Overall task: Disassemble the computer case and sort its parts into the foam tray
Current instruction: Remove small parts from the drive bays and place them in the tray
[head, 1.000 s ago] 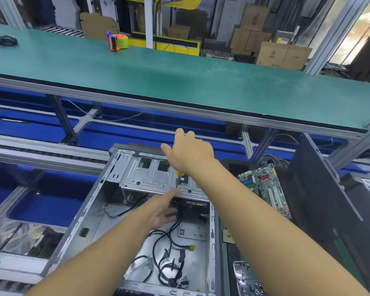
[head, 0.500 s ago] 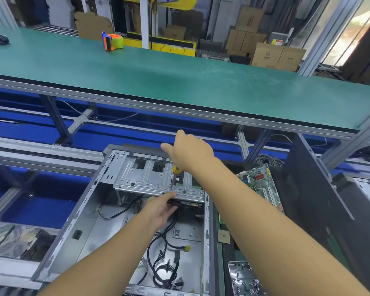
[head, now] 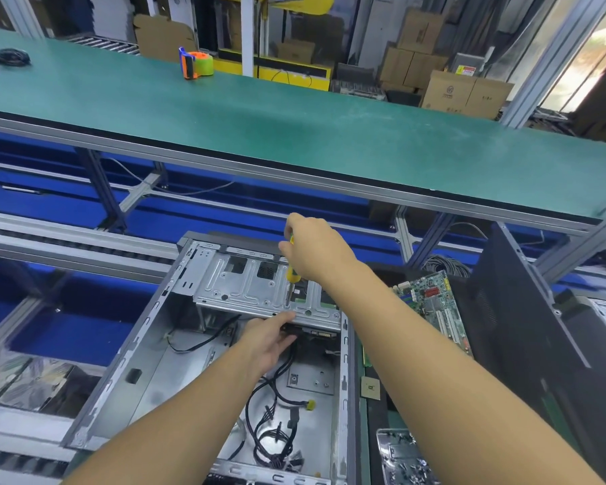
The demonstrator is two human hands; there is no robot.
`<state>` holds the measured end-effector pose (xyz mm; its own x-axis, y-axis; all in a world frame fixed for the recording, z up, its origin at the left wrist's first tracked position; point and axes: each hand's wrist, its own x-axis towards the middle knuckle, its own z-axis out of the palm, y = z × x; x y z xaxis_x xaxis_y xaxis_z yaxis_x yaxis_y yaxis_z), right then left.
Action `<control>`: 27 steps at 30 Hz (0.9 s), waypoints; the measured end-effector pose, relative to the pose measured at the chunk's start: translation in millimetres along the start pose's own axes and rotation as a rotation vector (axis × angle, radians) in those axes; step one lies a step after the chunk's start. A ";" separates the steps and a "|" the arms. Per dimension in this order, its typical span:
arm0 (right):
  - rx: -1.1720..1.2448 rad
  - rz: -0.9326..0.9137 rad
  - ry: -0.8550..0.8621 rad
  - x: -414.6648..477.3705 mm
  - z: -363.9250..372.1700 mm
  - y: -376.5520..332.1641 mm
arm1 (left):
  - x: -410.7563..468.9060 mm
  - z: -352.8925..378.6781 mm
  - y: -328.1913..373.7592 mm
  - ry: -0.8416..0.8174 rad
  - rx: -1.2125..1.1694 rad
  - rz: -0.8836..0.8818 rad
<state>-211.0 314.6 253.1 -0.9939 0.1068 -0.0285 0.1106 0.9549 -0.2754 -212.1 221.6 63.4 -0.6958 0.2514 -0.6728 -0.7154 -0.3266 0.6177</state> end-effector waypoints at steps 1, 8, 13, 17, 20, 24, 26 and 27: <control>0.037 0.007 0.004 -0.3 -0.3 0.5 | 0.4 -0.6 -0.1 -0.003 -0.002 -0.001; 0.121 0.020 0.091 -5.1 -16.0 9.9 | 2.5 -3.3 -0.6 -0.032 0.011 0.011; 0.157 0.074 0.111 -12.4 -31.5 27.6 | -12.2 -1.5 4.3 0.003 0.219 -0.002; 0.165 0.134 0.141 -21.4 -41.3 47.5 | -35.6 -11.7 38.0 -0.088 0.978 -0.103; 0.193 0.167 0.151 -29.1 -47.4 59.5 | -48.1 -4.1 67.3 -0.104 1.352 0.248; 0.235 0.201 0.158 -41.3 -54.5 69.2 | -62.3 32.5 63.2 -0.284 1.239 0.550; 0.256 0.209 0.163 -48.4 -57.7 72.8 | -62.8 48.1 48.0 -0.360 1.251 0.541; 0.259 0.208 0.166 -52.5 -59.3 75.0 | -62.0 54.4 40.2 -0.373 1.207 0.542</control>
<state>-150.4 397.1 291.0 -0.9341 0.3547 0.0406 0.2847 0.8087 -0.5147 -201.3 242.5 152.1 -0.7418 0.6379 -0.2070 0.1706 0.4780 0.8617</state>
